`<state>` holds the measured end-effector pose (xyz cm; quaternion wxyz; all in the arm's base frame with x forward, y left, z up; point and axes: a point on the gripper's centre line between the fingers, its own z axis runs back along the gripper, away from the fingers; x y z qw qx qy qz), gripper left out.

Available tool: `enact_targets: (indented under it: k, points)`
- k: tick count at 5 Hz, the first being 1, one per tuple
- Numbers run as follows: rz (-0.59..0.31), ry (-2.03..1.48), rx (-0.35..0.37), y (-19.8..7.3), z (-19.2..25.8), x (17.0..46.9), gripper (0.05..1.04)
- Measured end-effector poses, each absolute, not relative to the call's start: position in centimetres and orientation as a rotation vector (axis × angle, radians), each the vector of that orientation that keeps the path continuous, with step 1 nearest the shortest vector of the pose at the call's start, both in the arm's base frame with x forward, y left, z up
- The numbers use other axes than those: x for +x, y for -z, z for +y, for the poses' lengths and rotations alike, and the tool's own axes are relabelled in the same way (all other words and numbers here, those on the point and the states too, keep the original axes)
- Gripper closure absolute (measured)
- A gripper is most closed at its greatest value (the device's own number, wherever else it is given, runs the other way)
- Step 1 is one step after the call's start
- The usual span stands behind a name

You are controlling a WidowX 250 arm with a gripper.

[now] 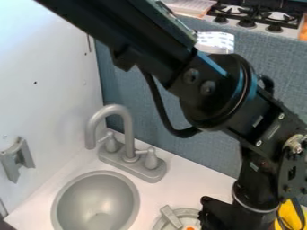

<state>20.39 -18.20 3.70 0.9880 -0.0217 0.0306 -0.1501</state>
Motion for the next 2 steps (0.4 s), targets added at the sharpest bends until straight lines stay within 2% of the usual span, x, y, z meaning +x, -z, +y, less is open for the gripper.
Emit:
enact_targets:
  k: [1, 2]
  points:
    - [0.085, 0.301, -0.029, -3.1, -18.0, 20.1, 0.083]
    - [0.068, 0.244, -0.026, -2.6, -16.0, 21.9, 0.083]
